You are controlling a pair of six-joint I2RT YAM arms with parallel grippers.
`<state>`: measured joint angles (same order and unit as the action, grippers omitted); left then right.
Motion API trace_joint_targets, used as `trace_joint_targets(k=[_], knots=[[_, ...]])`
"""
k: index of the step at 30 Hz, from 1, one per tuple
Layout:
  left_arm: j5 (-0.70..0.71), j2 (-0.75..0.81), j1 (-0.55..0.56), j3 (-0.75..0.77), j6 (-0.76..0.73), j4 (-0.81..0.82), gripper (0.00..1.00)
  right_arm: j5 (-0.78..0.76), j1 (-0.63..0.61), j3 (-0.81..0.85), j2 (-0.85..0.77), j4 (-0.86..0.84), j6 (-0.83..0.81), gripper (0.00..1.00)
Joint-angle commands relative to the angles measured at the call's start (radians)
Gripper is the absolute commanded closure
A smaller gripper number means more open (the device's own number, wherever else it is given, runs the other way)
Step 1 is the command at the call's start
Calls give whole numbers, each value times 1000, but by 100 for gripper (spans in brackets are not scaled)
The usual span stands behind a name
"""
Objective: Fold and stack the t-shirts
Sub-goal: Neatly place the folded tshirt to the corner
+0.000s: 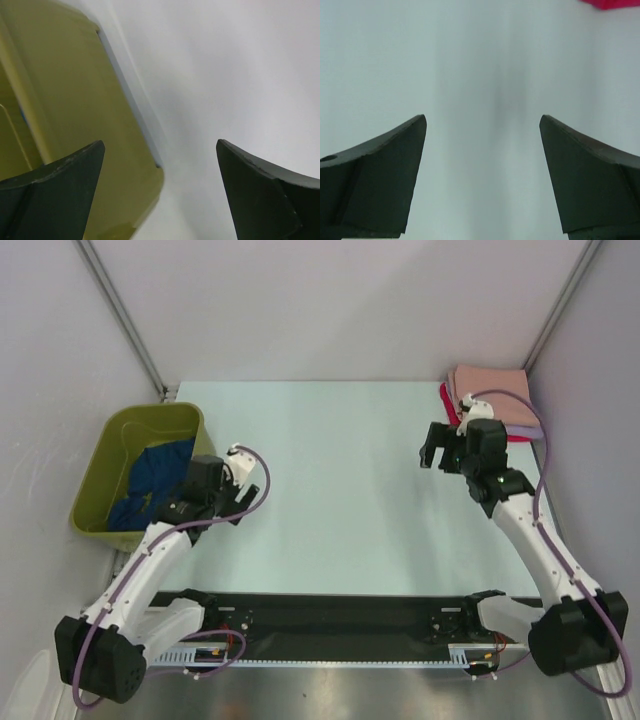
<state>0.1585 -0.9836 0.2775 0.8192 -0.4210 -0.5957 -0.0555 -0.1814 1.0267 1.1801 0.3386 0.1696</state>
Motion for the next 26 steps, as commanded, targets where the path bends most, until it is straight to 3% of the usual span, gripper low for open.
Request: trace_joint_targets(k=[1, 4, 9, 19, 26], knots=[[62, 58, -14, -100, 125, 137, 0, 35, -26, -106, -146, -42, 128, 0], [130, 95, -18, -166, 174, 235, 0, 33, -33, -224, -247, -42, 166, 0], [90, 111, -26, -178, 191, 229, 0, 0, -38, -322, -352, -4, 173, 0], [-26, 163, -98, -187, 206, 194, 0, -15, -38, -367, -393, 22, 159, 0], [2, 201, -130, -201, 226, 208, 0, -12, -39, -363, -396, 28, 157, 0]])
